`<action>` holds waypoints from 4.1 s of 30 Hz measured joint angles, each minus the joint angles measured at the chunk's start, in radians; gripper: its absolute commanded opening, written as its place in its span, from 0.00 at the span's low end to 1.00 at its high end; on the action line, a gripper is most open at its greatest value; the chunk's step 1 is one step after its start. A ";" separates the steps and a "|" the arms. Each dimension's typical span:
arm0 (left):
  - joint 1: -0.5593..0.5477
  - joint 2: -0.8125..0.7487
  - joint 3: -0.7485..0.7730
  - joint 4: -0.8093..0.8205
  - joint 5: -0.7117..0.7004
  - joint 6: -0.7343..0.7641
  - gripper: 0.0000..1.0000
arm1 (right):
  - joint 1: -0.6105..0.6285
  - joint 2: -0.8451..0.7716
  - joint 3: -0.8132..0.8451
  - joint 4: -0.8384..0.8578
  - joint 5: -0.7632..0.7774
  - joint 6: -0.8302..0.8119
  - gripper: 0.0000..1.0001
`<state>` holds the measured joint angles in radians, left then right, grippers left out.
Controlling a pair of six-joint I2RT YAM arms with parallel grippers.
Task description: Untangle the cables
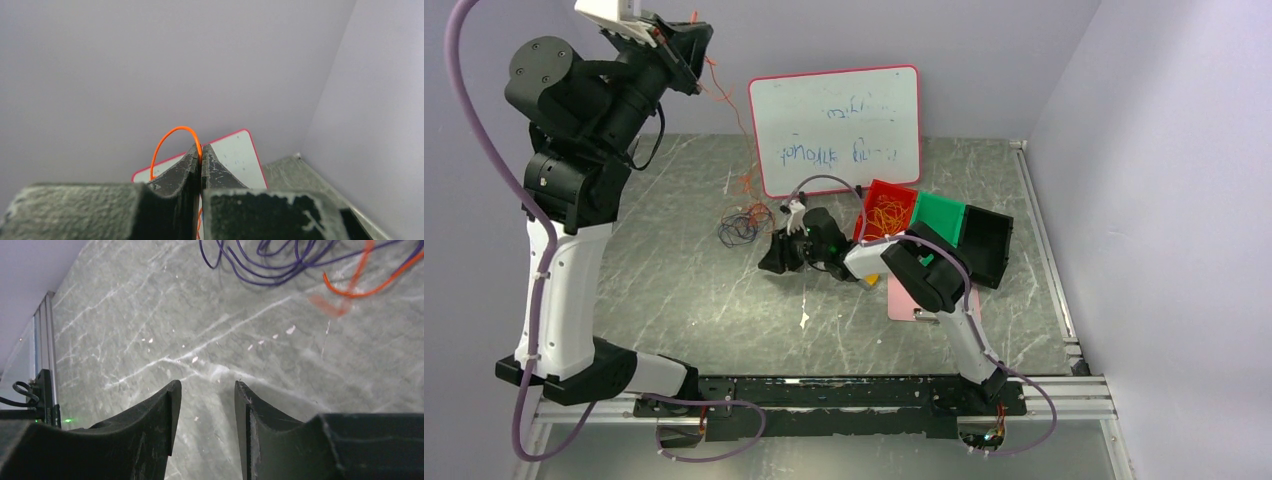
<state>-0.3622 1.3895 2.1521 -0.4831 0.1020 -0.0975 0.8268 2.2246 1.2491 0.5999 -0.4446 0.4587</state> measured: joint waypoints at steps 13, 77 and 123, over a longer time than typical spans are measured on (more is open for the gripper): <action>0.001 -0.009 0.030 0.076 -0.051 0.000 0.07 | 0.000 -0.156 -0.178 0.008 0.051 -0.070 0.58; 0.001 -0.019 0.035 0.026 0.141 -0.009 0.07 | 0.095 -0.070 -0.085 0.137 0.068 -0.191 0.24; 0.002 -0.050 -0.222 0.109 0.278 0.022 0.07 | -0.060 -1.066 -0.295 -0.293 0.500 -0.296 0.62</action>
<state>-0.3607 1.3392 1.9305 -0.3737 0.3798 -0.0757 0.7666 1.1584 0.9543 0.3065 0.0551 0.1623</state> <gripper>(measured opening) 0.076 0.607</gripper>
